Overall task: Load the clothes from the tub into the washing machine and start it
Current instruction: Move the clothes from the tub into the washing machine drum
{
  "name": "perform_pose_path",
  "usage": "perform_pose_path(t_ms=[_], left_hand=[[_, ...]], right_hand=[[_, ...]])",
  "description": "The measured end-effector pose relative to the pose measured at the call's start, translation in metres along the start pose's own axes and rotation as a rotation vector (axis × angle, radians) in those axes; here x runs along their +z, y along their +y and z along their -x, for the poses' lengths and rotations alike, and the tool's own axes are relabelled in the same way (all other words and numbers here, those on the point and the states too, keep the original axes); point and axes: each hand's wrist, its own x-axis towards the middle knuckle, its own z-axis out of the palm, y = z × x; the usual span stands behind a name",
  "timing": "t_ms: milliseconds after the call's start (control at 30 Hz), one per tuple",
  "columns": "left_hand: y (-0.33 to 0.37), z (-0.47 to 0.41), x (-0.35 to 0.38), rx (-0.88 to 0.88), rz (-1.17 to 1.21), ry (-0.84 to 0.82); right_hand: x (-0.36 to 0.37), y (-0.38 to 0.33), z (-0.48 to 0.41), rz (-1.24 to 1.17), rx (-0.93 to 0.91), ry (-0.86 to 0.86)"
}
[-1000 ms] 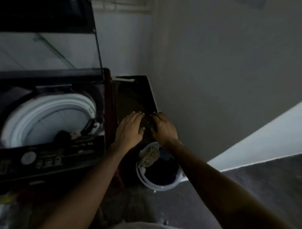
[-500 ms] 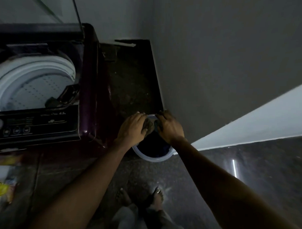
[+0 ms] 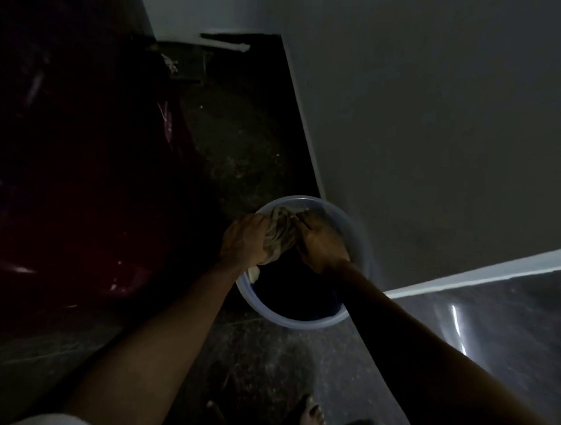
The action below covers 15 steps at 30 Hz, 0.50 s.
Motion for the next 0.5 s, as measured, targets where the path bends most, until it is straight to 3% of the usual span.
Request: perform_pose_path(t_ms=[200,267,500], left_hand=[[-0.020,-0.010,0.048,-0.167,0.030,-0.019],[-0.021,-0.010,0.036,-0.220,0.119,-0.079],[0.031,0.020,-0.080,-0.114,0.341,0.068]], right_hand=[[0.045,0.030,0.005,0.018,0.009,-0.038],[0.038,0.029,0.014,-0.005,0.028,-0.056],[-0.070,-0.005,0.036,-0.193,0.127,-0.044]])
